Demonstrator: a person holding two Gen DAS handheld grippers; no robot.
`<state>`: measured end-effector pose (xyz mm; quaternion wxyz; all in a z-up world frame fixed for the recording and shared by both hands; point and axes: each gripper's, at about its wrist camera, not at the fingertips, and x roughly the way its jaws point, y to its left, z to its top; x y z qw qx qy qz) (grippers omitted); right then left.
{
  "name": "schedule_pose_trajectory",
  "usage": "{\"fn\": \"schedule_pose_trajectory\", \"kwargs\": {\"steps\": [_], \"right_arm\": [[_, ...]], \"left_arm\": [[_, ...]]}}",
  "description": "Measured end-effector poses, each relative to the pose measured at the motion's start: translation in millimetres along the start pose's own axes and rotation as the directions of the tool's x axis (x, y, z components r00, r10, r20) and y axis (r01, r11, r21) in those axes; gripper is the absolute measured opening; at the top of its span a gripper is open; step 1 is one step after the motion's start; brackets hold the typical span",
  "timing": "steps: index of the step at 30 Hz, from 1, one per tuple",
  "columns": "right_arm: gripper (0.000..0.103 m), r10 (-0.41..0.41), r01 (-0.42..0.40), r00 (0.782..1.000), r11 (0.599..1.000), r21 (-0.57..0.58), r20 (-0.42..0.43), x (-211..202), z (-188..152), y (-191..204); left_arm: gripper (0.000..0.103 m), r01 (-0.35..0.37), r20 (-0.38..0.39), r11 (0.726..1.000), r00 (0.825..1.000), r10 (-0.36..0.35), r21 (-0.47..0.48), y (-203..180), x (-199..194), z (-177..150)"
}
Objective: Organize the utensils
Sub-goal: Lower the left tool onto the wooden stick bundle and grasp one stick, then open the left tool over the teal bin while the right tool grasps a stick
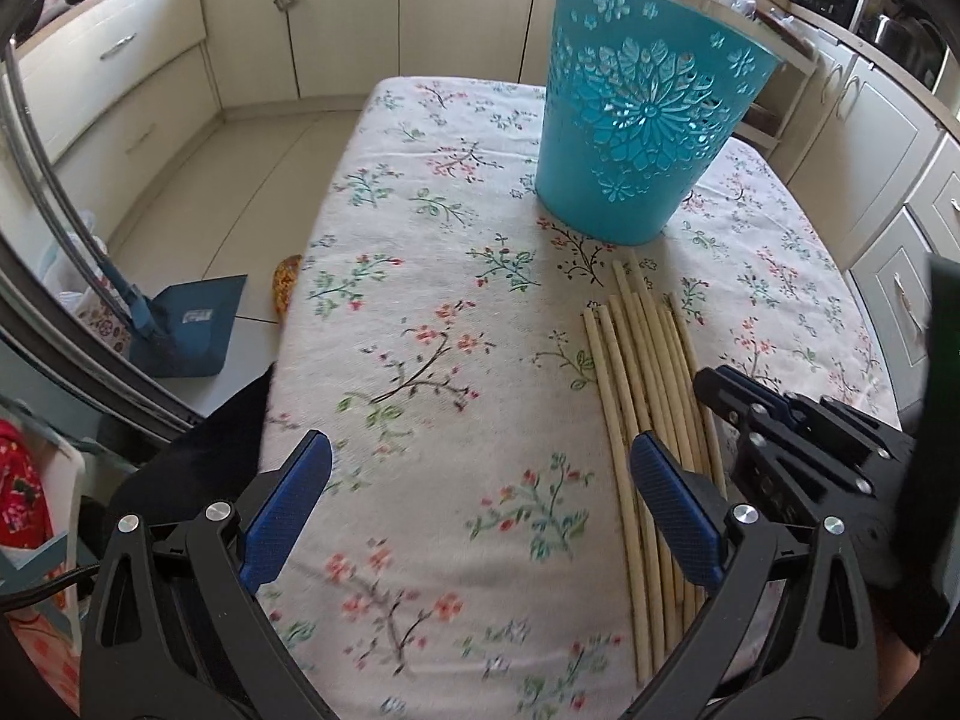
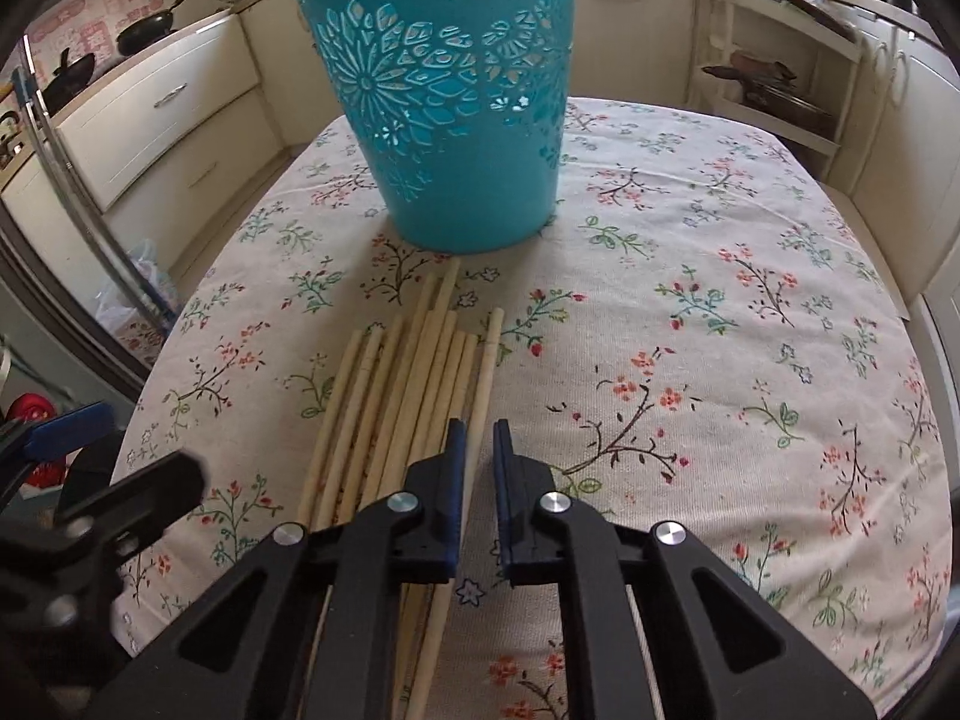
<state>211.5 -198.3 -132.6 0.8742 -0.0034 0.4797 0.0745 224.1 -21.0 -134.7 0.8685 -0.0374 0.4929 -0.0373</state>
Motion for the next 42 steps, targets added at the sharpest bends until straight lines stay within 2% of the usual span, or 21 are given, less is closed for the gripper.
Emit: {"fn": "schedule_pose_trajectory", "kwargs": {"steps": [6,9,13,15,16,17,18,19,20,22,25,27,28,31,33,37,40,41,42], "right_arm": [[0.008,0.004,-0.004,1.000,0.999,-0.046,-0.012,-3,-1,-6],[0.008,0.026,-0.026,1.000,1.000,-0.018,-0.006,-4,-4,-13],[0.008,0.036,-0.036,0.999,0.999,-0.004,-0.004,-2,-5,-15],[0.008,0.042,-0.042,0.999,0.999,0.000,-0.002,-2,-4,-16],[0.008,0.046,-0.046,0.999,0.999,0.003,0.000,-2,-4,-16],[0.008,0.050,-0.050,0.999,0.999,0.008,0.001,-1,-4,-17],[0.008,0.054,-0.054,0.999,0.998,0.015,0.003,-1,-3,-19],[0.008,0.057,-0.057,0.998,0.998,0.019,0.005,-1,-3,-19],[0.008,0.058,-0.058,0.998,0.998,0.021,0.008,0,-3,-19],[0.008,0.058,-0.059,0.998,0.998,0.022,0.011,0,-2,-20],[0.008,0.069,-0.069,0.998,0.997,0.033,0.011,0,-2,-21],[0.008,0.083,-0.083,0.997,0.995,0.048,0.009,1,-2,-24],[0.008,0.088,-0.089,0.996,0.995,0.054,0.010,1,-3,-25],[0.008,0.091,-0.092,0.996,0.994,0.060,0.012,1,-2,-26],[0.008,0.091,-0.091,0.996,0.994,0.060,0.014,1,-2,-25],[0.008,0.098,-0.099,0.995,0.993,0.066,0.017,0,-3,-27],[0.009,0.100,-0.102,0.995,0.993,0.066,0.026,0,-4,-27],[0.010,0.103,-0.104,0.994,0.992,0.064,0.030,0,-4,-27],[0.011,0.103,-0.105,0.994,0.993,0.060,0.036,0,-4,-26]], "left_arm": [[0.096,-0.033,-0.012,0.999,0.999,0.033,0.027,-17,27,10],[0.091,-0.053,-0.033,0.998,0.998,0.054,0.041,-22,43,13],[0.085,-0.091,-0.015,0.993,0.996,0.092,0.075,-29,49,16],[0.076,-0.085,0.007,0.993,0.996,0.084,0.083,-30,49,18],[0.067,-0.076,0.015,0.993,0.997,0.075,0.090,-31,49,18],[0.053,-0.070,0.027,0.993,0.997,0.067,0.100,-32,48,19],[0.045,-0.052,0.035,0.992,0.998,0.049,0.113,-32,48,20],[0.028,-0.029,0.038,0.990,0.999,0.024,0.135,-34,48,20],[0.016,-0.013,0.032,0.988,0.999,0.008,0.154,-35,47,21],[0.006,0.031,0.009,0.979,0.999,-0.034,0.202,-39,47,22],[0.005,0.144,-0.055,0.967,0.989,-0.135,0.209,-35,39,24],[0.005,0.238,-0.042,0.957,0.971,-0.234,0.163,-24,11,34],[0.005,0.286,-0.001,0.948,0.958,-0.288,0.140,-18,-11,44],[0.005,0.354,0.163,0.925,0.913,-0.373,0.136,-12,-69,79],[0.005,0.363,0.302,0.918,0.867,-0.396,0.159,-16,-111,113],[0.005,0.324,0.484,0.927,0.791,-0.375,0.190,-41,-140,168],[0.005,0.298,0.581,0.941,0.743,-0.333,0.159,-54,-142,195],[0.005,0.290,0.624,0.948,0.719,-0.306,0.131,-57,-141,204],[0.005,0.283,0.648,0.953,0.707,-0.283,0.108,-58,-136,213]]}}
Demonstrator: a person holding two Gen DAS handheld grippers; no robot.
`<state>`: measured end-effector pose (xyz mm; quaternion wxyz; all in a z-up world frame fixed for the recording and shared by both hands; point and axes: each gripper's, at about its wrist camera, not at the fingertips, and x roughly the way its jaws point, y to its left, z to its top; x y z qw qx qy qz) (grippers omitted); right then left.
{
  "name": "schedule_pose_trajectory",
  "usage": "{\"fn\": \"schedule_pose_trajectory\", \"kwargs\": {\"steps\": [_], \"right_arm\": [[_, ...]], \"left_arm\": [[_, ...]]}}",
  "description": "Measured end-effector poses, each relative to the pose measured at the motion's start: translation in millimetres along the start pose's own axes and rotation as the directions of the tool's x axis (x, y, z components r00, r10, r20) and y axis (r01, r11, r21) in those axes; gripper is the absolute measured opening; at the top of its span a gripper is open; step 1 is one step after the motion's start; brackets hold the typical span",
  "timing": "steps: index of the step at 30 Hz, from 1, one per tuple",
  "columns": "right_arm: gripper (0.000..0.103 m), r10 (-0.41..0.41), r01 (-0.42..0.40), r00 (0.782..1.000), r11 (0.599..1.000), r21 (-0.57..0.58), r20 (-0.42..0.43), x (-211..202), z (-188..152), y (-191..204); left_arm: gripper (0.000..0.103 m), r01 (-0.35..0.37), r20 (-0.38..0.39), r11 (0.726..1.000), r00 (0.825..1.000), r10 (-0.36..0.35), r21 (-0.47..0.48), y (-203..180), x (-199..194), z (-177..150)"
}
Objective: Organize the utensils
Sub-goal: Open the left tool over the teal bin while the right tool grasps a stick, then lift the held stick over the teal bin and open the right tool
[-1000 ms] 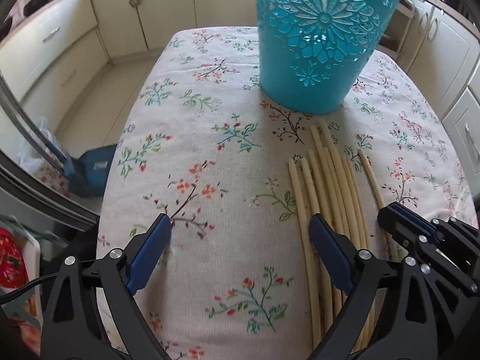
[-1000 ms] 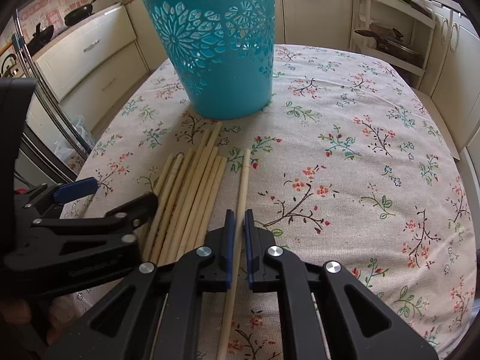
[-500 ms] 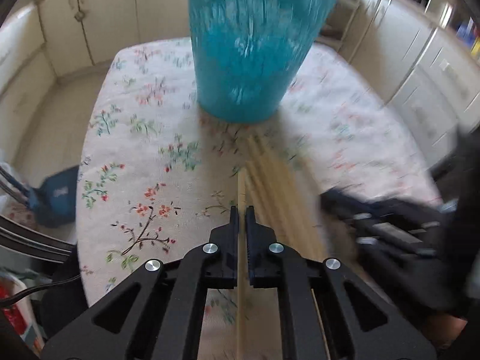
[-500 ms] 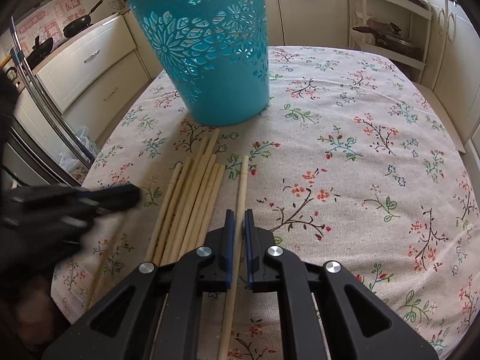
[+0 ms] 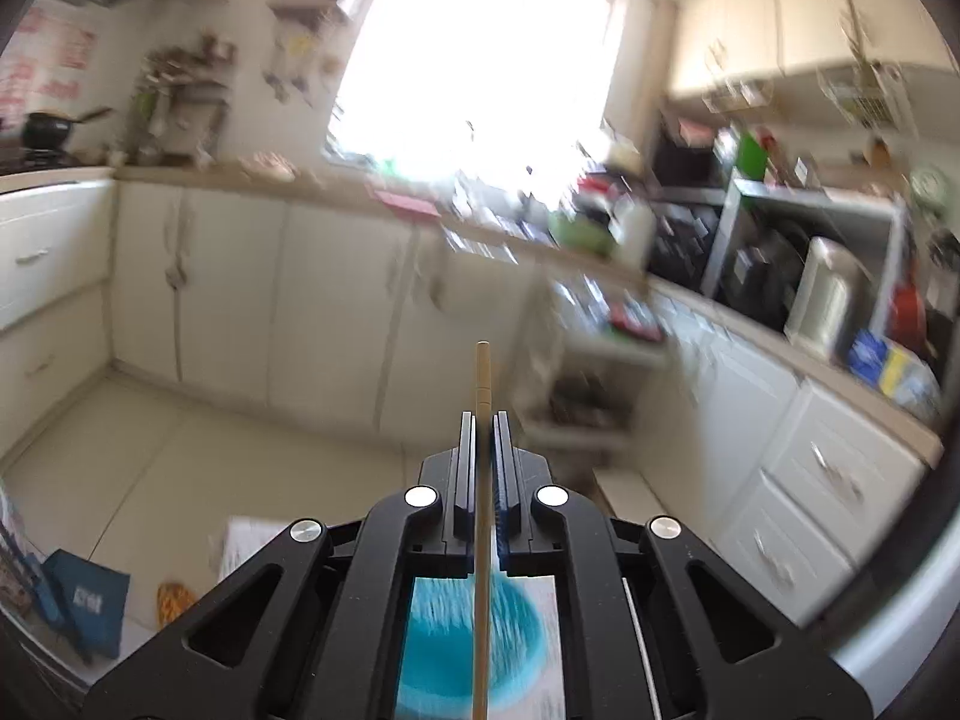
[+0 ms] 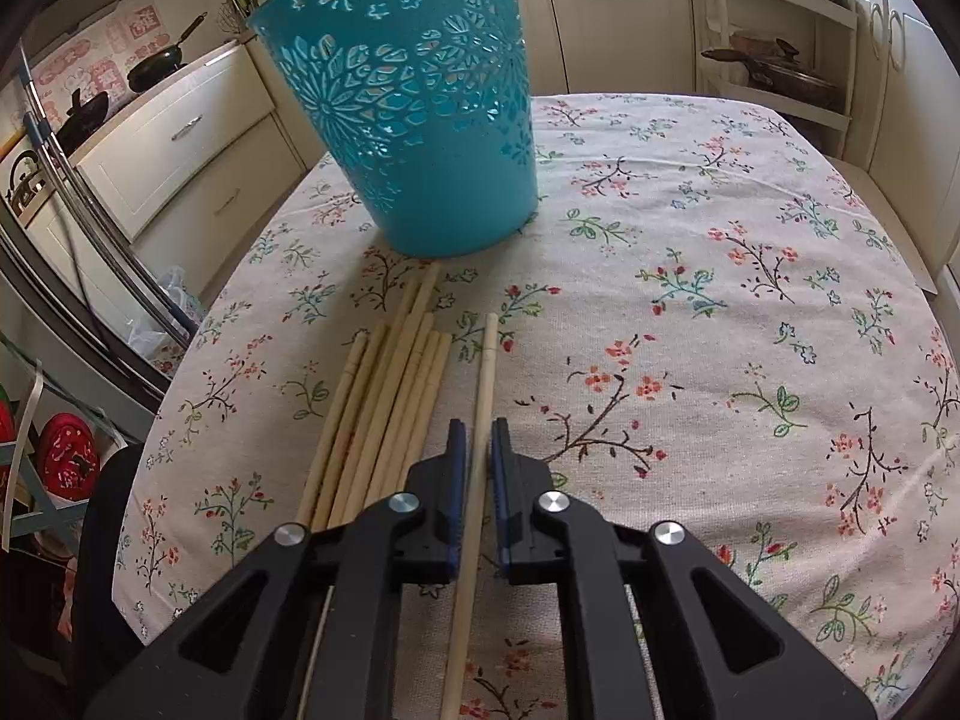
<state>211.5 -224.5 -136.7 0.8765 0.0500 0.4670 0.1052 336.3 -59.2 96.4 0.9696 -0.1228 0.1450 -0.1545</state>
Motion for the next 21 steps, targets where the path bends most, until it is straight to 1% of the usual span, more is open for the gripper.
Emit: {"fn": "schedule_pose_trajectory", "kwargs": {"steps": [2,3,4,7,9,12,13,14,15,16,17,19,20,21], "right_arm": [[0.011,-0.008,0.008,1.000,1.000,-0.013,0.007,0,-1,2],[0.011,-0.013,0.013,1.000,1.000,-0.021,0.010,0,-1,3],[0.011,-0.015,0.015,1.000,1.000,-0.024,0.012,0,-1,3],[0.011,-0.014,0.014,1.000,1.000,-0.028,0.015,0,-1,3],[0.011,-0.008,0.008,1.000,1.000,-0.025,0.014,0,-1,2],[0.011,-0.004,0.004,1.000,1.000,-0.021,0.011,0,0,1],[0.011,-0.005,0.005,1.000,1.000,-0.022,0.011,0,-1,2],[0.011,-0.007,0.007,1.000,1.000,-0.025,0.011,0,-1,2],[0.011,-0.011,0.011,1.000,1.000,-0.029,0.011,0,-1,3],[0.011,-0.014,0.014,1.000,0.999,-0.034,0.012,0,-1,4],[0.011,-0.020,0.020,1.000,0.999,-0.041,0.013,0,-1,5],[0.011,-0.041,0.042,0.999,0.997,-0.065,0.018,0,-2,9],[0.008,-0.059,0.060,0.998,0.995,-0.078,0.022,0,-3,11],[0.007,-0.072,0.074,0.997,0.993,-0.090,0.026,0,-4,13]], "left_arm": [[0.005,-0.047,0.049,0.998,0.998,0.048,-0.031,2,14,2],[0.005,-0.079,0.065,0.996,0.995,0.082,-0.039,4,24,1],[0.005,-0.103,0.065,0.994,0.992,0.105,-0.040,7,35,0],[0.005,-0.145,0.020,0.989,0.989,0.146,-0.027,12,63,-12],[0.005,-0.166,-0.051,0.986,0.985,0.167,0.008,12,81,-27],[0.008,-0.175,-0.109,0.984,0.978,0.176,0.016,23,82,-46],[0.013,-0.176,-0.117,0.984,0.977,0.177,0.017,27,78,-51],[0.022,-0.181,-0.117,0.983,0.976,0.183,0.022,29,70,-56],[0.028,-0.185,-0.115,0.982,0.976,0.187,0.026,30,63,-58],[0.042,-0.189,-0.111,0.982,0.975,0.191,0.027,32,56,-61],[0.054,-0.201,-0.095,0.979,0.975,0.202,0.023,35,40,-65],[0.063,-0.210,-0.077,0.977,0.974,0.211,0.026,41,15,-69],[0.069,-0.218,-0.073,0.976,0.973,0.219,0.028,45,0,-73],[0.072,-0.225,-0.074,0.974,0.971,0.226,0.027,48,-12,-78]]}}
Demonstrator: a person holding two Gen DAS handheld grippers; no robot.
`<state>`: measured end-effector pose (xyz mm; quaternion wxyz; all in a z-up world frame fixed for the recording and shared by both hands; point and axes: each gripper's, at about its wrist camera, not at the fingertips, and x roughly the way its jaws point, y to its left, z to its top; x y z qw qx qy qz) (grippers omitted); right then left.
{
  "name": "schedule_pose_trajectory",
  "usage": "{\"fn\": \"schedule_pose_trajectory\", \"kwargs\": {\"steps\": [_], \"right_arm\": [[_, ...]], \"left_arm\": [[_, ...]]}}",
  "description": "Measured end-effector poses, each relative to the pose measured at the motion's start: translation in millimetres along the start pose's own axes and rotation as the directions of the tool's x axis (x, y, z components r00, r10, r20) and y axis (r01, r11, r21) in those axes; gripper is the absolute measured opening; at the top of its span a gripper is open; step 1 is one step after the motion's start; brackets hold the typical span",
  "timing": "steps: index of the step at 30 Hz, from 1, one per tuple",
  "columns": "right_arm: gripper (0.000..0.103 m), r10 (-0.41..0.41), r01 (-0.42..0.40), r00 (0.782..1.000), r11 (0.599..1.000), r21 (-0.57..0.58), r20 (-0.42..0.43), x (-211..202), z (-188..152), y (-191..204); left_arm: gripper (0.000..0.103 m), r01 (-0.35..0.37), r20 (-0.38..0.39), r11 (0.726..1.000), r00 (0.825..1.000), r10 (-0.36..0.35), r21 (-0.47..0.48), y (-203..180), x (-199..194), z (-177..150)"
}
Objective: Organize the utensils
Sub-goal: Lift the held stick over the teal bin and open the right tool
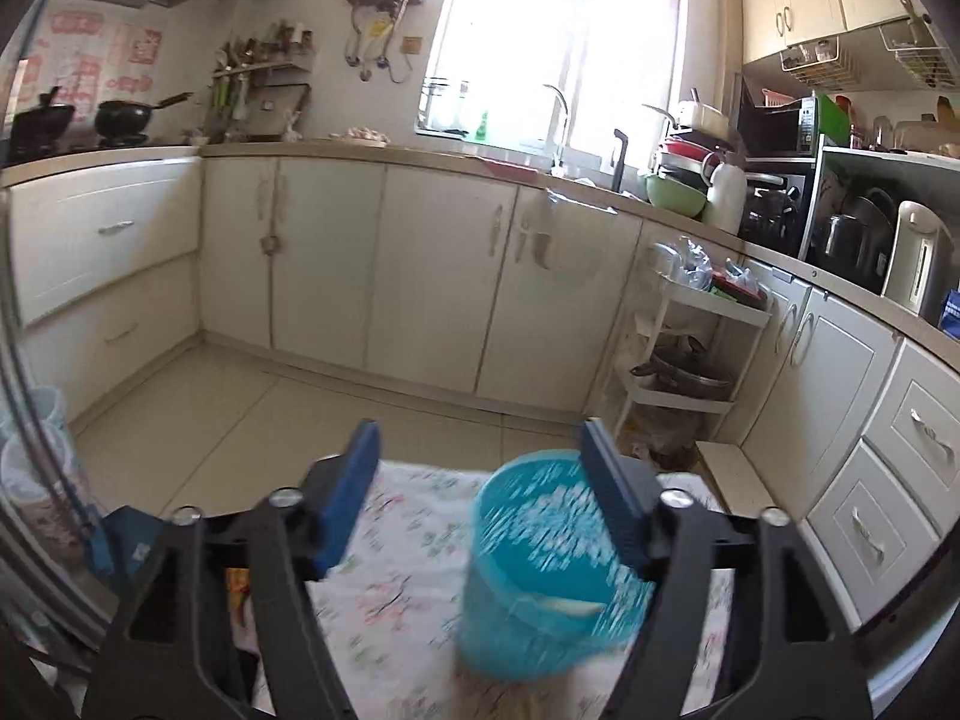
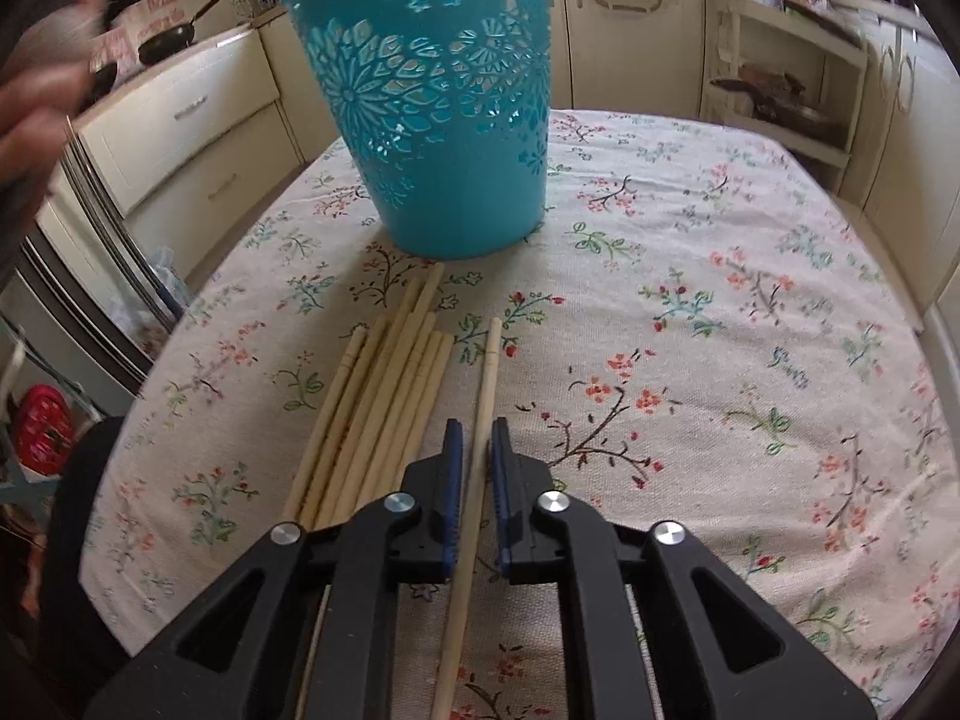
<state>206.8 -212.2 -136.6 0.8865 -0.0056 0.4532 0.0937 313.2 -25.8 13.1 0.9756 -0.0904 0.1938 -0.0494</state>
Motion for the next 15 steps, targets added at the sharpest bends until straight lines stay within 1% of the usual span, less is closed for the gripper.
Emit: {"fn": "schedule_pose_trajectory", "kwargs": {"steps": [1,2,4,5,7,8,10,11,12,14,15], "right_arm": [[0.007,-0.005,0.005,1.000,1.000,-0.005,0.001,0,0,0],[0.006,-0.007,0.007,1.000,1.000,-0.006,0.000,-1,0,0],[0.006,0.000,0.000,1.000,1.000,0.012,-0.011,-3,0,-2],[0.006,0.018,-0.018,1.000,0.999,0.037,-0.016,-6,0,-6],[0.006,0.063,-0.063,0.998,0.994,0.095,0.004,-19,1,-15],[0.006,0.093,-0.096,0.995,0.986,0.133,0.029,-30,2,-21],[0.006,0.156,-0.172,0.983,0.965,0.198,0.093,-53,7,-31],[0.006,0.183,-0.211,0.973,0.952,0.222,0.141,-70,12,-35],[0.006,0.192,-0.226,0.968,0.947,0.227,0.165,-79,15,-36],[0.006,0.227,-0.285,0.940,0.933,0.218,0.255,-108,33,-37],[0.006,0.234,-0.304,0.920,0.932,0.196,0.313,-125,49,-34]], "left_arm": [[0.079,-0.006,-0.006,1.000,1.000,0.006,-0.006,6,-9,-7],[0.082,-0.010,-0.012,1.000,1.000,0.010,-0.014,12,-16,-12],[0.083,-0.012,-0.051,0.999,0.999,0.010,-0.030,27,-27,-28],[0.083,-0.015,-0.077,0.999,0.997,0.012,-0.035,33,-30,-37],[0.083,-0.017,-0.120,0.999,0.993,0.011,-0.047,44,-33,-51],[0.083,-0.021,-0.149,0.998,0.989,0.012,-0.055,52,-36,-61],[0.083,-0.028,-0.184,0.998,0.983,0.016,-0.064,66,-42,-78],[0.083,-0.034,-0.203,0.997,0.979,0.020,-0.066,72,-44,-84],[0.083,-0.040,-0.218,0.997,0.976,0.024,-0.069,78,-46,-90],[0.083,-0.048,-0.239,0.996,0.971,0.029,-0.077,86,-50,-98],[0.083,-0.051,-0.245,0.995,0.969,0.030,-0.081,87,-51,-101]]}}
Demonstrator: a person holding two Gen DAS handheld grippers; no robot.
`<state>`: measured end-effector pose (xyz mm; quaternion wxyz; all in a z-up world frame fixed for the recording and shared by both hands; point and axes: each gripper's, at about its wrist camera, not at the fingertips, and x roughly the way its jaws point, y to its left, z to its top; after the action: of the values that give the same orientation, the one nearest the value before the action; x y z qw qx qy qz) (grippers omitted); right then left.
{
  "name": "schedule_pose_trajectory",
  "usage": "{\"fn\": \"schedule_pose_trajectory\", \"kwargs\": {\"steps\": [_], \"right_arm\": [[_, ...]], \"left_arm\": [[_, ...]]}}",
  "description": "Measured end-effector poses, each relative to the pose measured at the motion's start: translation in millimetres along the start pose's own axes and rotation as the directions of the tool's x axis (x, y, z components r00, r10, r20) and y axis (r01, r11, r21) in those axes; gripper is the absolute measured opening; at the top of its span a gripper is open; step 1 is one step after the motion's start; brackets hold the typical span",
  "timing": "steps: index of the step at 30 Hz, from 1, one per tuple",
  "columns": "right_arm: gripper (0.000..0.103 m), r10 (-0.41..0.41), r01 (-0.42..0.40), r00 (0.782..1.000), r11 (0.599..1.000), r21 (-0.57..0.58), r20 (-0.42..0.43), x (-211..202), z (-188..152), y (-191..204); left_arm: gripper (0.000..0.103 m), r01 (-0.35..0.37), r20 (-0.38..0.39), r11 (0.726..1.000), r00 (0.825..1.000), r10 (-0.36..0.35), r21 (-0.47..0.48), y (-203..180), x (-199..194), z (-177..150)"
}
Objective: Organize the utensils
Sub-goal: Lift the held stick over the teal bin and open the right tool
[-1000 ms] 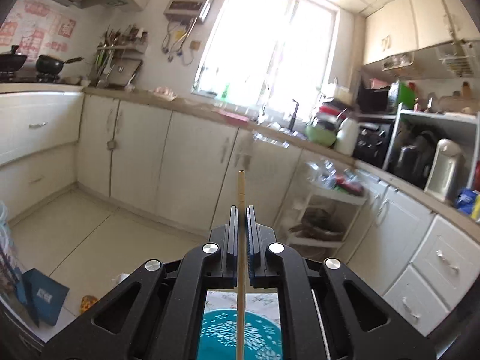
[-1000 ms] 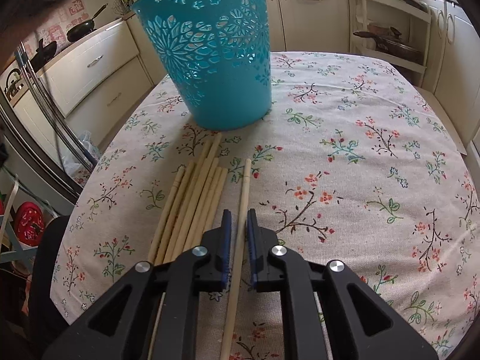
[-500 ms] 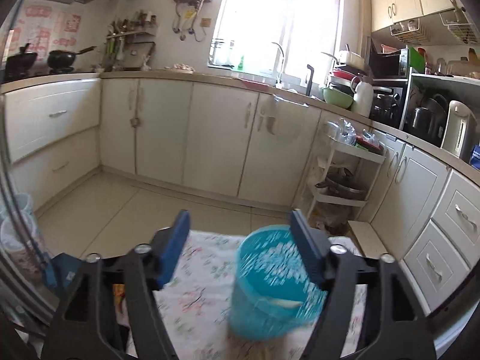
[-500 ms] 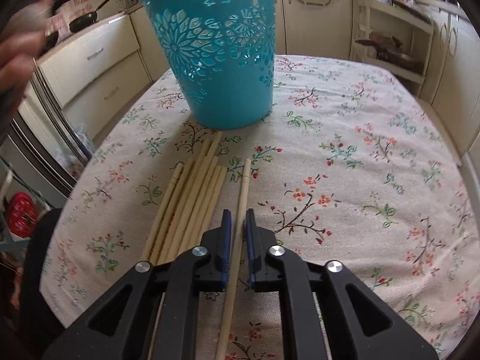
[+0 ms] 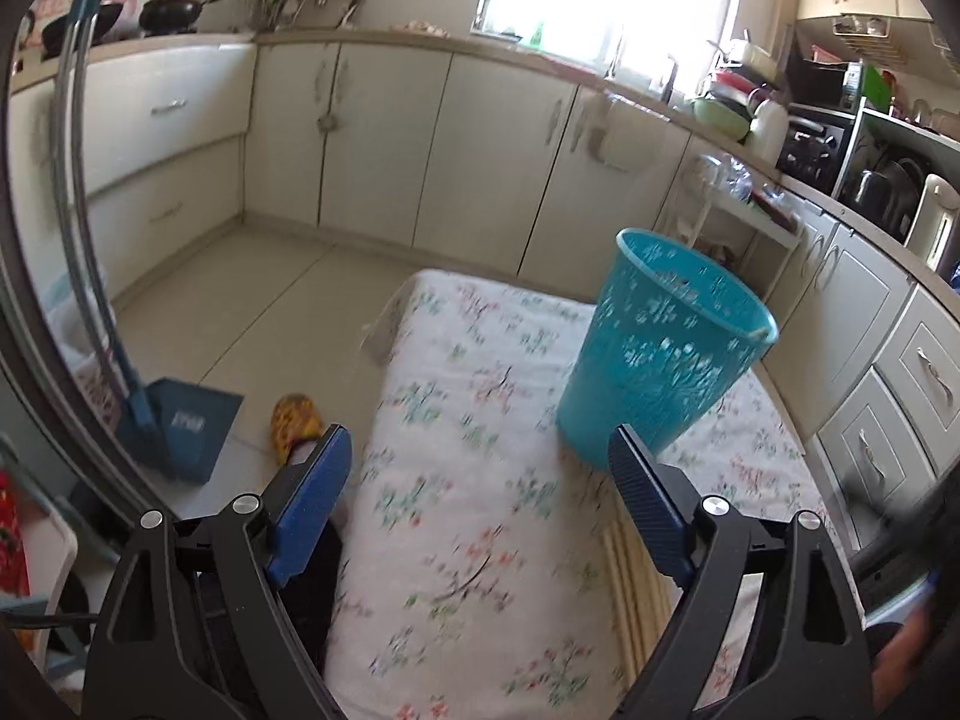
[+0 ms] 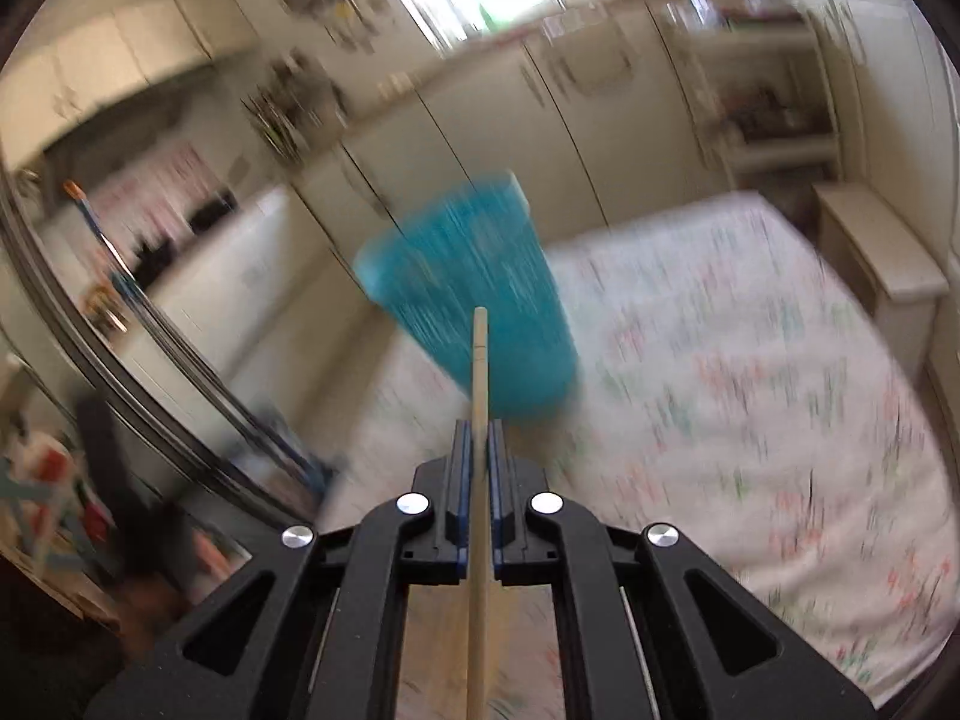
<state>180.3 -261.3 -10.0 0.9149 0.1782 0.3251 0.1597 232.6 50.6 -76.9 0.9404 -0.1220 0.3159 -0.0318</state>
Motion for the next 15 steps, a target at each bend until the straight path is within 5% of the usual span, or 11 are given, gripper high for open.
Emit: {"fn": "schedule_pose_trajectory", "kwargs": {"steps": [6,9,12,15], "right_arm": [[0.006,0.082,-0.063,0.964,0.995,-0.081,0.251,-3,84,52],[0.006,0.026,0.009,0.934,0.995,-0.097,0.356,30,123,66],[0.006,-0.040,0.079,0.916,0.994,-0.081,0.400,57,134,67],[0.006,-0.098,0.133,0.921,0.989,-0.068,0.378,90,131,57]], "left_arm": [[0.085,0.013,-0.021,1.000,1.000,-0.014,-0.020,-4,-8,-11],[0.086,0.021,-0.026,1.000,0.999,-0.021,-0.002,-11,-11,-16],[0.087,0.032,-0.032,0.999,0.999,-0.032,0.005,-18,-13,-18],[0.088,0.035,-0.036,0.999,0.999,-0.035,-0.006,-19,-13,-19]]}}
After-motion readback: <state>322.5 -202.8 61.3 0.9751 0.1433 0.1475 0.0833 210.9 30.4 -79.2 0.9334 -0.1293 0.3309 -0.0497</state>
